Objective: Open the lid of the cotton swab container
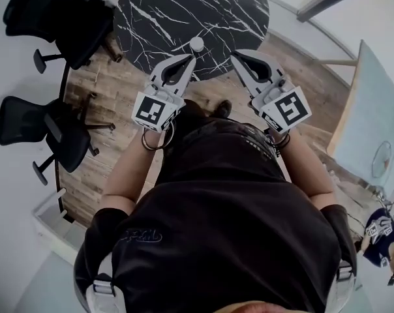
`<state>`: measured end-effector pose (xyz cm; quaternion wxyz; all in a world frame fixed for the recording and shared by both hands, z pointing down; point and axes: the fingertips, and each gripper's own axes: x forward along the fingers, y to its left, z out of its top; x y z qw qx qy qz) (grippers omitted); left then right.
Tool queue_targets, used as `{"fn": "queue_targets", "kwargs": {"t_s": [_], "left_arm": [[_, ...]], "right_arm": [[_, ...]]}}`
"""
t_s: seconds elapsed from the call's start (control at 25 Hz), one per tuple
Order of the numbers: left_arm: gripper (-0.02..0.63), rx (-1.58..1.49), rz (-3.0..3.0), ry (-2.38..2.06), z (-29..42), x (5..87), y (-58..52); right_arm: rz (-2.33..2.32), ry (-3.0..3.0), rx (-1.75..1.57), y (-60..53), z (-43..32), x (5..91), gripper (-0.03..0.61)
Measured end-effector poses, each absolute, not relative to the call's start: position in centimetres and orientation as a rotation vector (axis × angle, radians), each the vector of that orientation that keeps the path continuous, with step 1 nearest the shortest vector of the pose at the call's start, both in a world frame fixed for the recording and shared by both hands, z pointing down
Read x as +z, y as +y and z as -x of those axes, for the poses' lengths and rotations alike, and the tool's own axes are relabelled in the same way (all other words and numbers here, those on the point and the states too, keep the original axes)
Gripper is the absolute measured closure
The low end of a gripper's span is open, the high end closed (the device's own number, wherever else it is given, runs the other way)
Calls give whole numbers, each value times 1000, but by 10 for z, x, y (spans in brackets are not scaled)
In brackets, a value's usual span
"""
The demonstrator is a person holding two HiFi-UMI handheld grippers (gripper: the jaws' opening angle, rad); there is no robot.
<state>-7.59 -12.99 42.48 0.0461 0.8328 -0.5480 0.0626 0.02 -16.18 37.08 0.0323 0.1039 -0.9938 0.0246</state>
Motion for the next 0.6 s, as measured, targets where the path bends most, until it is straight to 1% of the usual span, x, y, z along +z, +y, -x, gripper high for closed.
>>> {"fn": "queue_targets", "kwargs": {"t_s": [0.24, 0.6], "left_arm": [[606, 157, -2549, -1703, 92, 437, -142], [606, 176, -2547, -1666, 108, 482, -157]], "right_arm": [[-300, -3043, 130, -174, 9, 384, 555], [-316, -2999, 183, -186, 30, 405, 555]]}}
